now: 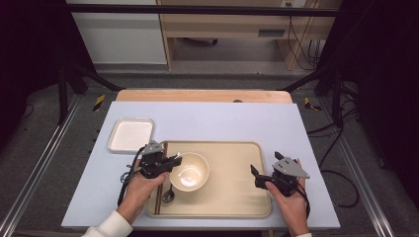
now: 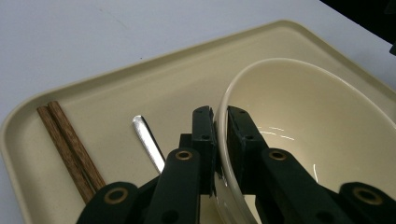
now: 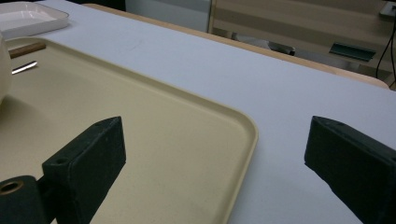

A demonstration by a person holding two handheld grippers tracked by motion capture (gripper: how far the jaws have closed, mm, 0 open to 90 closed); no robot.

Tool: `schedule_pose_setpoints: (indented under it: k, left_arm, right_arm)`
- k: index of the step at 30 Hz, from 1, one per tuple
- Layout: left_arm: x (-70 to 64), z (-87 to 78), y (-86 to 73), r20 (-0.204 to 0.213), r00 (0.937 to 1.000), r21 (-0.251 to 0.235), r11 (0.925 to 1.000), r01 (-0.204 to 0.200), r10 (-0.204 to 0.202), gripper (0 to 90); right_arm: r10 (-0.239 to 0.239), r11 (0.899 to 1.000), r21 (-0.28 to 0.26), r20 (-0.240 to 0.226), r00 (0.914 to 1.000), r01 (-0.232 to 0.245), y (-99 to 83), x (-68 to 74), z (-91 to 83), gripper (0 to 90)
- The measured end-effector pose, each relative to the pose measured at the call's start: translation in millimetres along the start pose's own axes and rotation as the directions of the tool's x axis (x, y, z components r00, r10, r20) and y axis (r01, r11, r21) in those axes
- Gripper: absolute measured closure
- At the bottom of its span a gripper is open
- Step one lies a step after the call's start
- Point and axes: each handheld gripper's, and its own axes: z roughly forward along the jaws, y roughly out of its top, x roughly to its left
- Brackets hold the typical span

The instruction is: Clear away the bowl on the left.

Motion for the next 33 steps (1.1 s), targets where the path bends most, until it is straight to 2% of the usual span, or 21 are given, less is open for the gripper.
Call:
schedule_pose_setpoints:
  k: [6,20,29,30,31,33]
  left_arm:
    - [-0.3,2.8,-4.1,0.004,1.0,0.016,0.9999,0.0,0.0,81.6]
    - [6.2,4.9,-8.7,0.008,0.9993,0.028,0.9989,0.037,-0.038,82.0]
    - [5.5,4.4,-8.5,0.003,1.0,0.029,0.9996,0.0,0.0,81.2]
    - [5.5,1.3,-8.1,-0.009,0.9999,0.013,0.9999,-0.006,0.006,78.3]
    - [5.6,-0.7,-7.6,-0.012,0.9999,0.005,1.0,-0.008,0.008,71.1]
    - [6.2,-7.1,-4.9,-0.038,0.9985,-0.01,0.9991,-0.04,0.04,63.3]
  right_arm:
    - [0.008,1.0,0.002,0.0,1.0,-0.008,-0.4,-1.1,-0.2,5.7]
    - [0.001,1.0,0.003,-0.001,1.0,-0.001,-0.2,-0.1,0.0,5.7]
    - [0.002,1.0,0.007,-0.002,1.0,-0.002,-0.5,0.0,0.5,5.6]
    - [0.003,1.0,0.008,-0.003,1.0,-0.003,-0.4,0.2,0.5,5.6]
    - [0.002,1.0,0.009,-0.003,1.0,-0.002,-0.4,0.5,0.6,5.5]
    - [0.001,1.0,0.01,-0.003,1.0,0.0,-0.7,0.5,1.2,5.6]
